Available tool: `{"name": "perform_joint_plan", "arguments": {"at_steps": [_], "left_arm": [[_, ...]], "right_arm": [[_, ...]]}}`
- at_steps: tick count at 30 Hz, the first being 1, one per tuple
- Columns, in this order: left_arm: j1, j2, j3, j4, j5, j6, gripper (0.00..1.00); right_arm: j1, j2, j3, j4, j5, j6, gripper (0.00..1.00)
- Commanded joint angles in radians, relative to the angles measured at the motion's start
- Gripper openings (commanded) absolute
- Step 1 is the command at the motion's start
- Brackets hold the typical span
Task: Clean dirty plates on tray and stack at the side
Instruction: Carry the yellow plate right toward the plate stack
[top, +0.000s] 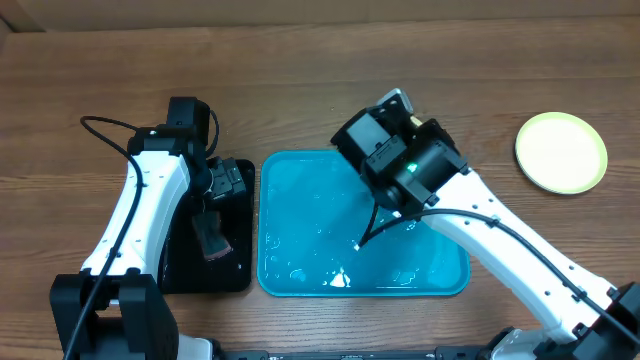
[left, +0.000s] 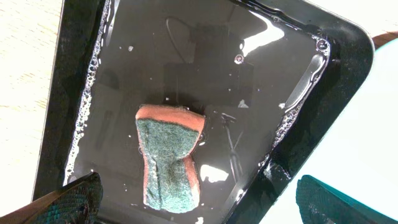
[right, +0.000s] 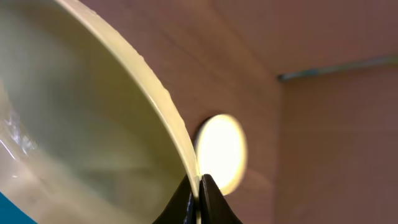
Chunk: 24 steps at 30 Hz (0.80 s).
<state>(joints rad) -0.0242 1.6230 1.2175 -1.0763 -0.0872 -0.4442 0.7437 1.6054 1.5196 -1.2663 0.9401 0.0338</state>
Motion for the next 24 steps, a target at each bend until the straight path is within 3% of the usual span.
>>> {"name": "perform_joint_plan", "arguments": {"at_steps": [1, 12, 24], "left_arm": [[0.005, -0.028, 0.020, 0.003, -0.016, 0.014, 1.00], [0.005, -0.028, 0.020, 0.004, -0.016, 0.014, 1.00], [0.004, -0.028, 0.020, 0.003, -0.017, 0.015, 1.00]], "right_arm": [[0.035, -0.014, 0.026, 0.008, 0.193, -0.117, 0.04], [0.110, -0.014, 0.026, 0.047, 0.414, -0.205, 0.04], [0.121, -0.014, 0.026, 0.088, 0.397, -0.208, 0.04]]}}
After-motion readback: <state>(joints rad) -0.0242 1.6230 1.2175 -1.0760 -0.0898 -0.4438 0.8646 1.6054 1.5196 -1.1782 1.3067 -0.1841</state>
